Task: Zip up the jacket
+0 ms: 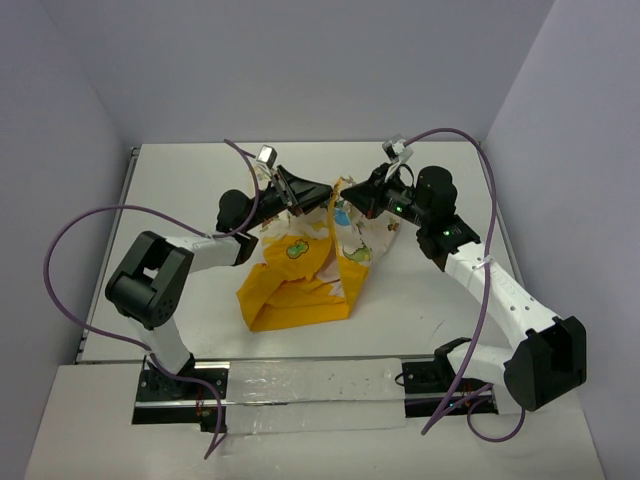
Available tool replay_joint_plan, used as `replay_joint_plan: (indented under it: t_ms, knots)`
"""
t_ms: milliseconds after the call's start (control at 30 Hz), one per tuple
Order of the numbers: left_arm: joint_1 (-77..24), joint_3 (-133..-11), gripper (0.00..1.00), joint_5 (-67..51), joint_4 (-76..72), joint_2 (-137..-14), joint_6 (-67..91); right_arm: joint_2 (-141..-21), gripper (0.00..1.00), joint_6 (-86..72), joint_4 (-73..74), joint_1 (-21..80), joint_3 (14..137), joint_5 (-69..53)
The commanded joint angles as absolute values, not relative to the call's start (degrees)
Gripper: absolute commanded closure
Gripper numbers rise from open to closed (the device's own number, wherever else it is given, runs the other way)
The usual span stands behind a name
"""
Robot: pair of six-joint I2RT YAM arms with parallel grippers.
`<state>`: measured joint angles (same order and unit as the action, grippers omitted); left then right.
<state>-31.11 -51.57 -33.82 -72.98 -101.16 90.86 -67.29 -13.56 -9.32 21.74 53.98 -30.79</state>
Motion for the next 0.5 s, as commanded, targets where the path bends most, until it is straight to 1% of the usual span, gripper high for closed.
replay_joint_plan:
  t_ms: [0,233,400,467]
  knots:
    - [-32.0,-52.1,0.60,-33.7,-74.8,-100.9,88.8,-65.1,1.00,-12.9,-11.9,21.7,55.1,-30.2]
    - [-32.8,-51.9,0.61,-33.6,-75.0,-101.4,88.3,-65.0,1.00,-12.7,-11.7,21.7,55.4,-30.1]
    - [-33.2,-52.0,0.61,-33.5,-71.4,-100.7,86.3,-65.1,1.00,-12.9,-11.8,21.7,55.3,-30.1]
    - [-33.3,-51.6,0.64,-33.0,-70.1,-100.2,85.0,-65.1,1.00,-13.0,-12.0,21.7,55.2,-30.1]
